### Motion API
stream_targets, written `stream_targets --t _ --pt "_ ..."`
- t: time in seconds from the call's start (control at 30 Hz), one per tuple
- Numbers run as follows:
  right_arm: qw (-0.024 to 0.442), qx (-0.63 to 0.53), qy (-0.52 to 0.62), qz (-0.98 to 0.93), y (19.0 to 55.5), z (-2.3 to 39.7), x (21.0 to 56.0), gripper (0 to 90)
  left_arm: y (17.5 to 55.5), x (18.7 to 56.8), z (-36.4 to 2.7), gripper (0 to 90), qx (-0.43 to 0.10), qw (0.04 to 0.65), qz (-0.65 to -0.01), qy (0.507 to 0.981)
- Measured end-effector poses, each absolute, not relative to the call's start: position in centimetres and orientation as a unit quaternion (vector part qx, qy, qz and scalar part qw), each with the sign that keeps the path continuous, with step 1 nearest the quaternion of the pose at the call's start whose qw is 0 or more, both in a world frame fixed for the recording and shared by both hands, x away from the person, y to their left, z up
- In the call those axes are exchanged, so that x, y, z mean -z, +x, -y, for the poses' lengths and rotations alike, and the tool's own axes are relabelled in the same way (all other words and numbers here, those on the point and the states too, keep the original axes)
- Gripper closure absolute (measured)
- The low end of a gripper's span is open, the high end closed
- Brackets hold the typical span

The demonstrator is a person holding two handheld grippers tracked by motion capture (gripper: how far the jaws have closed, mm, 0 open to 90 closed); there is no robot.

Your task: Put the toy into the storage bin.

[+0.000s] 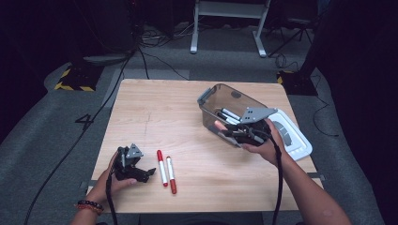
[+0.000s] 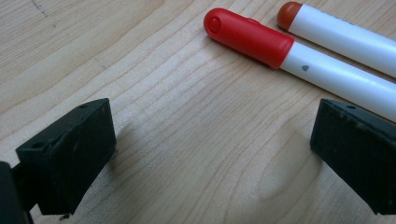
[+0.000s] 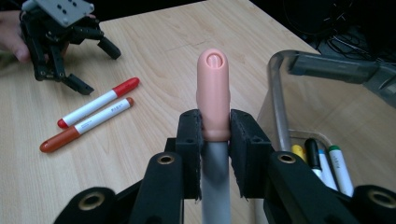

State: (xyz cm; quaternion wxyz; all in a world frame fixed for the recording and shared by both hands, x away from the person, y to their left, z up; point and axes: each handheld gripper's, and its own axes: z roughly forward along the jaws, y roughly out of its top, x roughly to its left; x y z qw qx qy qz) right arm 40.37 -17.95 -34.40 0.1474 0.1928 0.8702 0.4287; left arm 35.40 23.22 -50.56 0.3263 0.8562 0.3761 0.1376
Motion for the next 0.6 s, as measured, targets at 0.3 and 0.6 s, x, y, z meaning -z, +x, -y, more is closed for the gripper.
stream_targets --t 0.3,0.6 --pt "0.163 -0.418 0.201 -0.871 42.6 18.6 32.4 75.0 35.4 50.6 -23.2 0.4 -0.135 0.327 -0.378 0.855" --pt "0.173 -0.396 0.219 -0.875 46.1 19.0 33.0 75.0 35.4 50.6 -23.2 0.4 -0.135 0.327 -0.377 0.856"
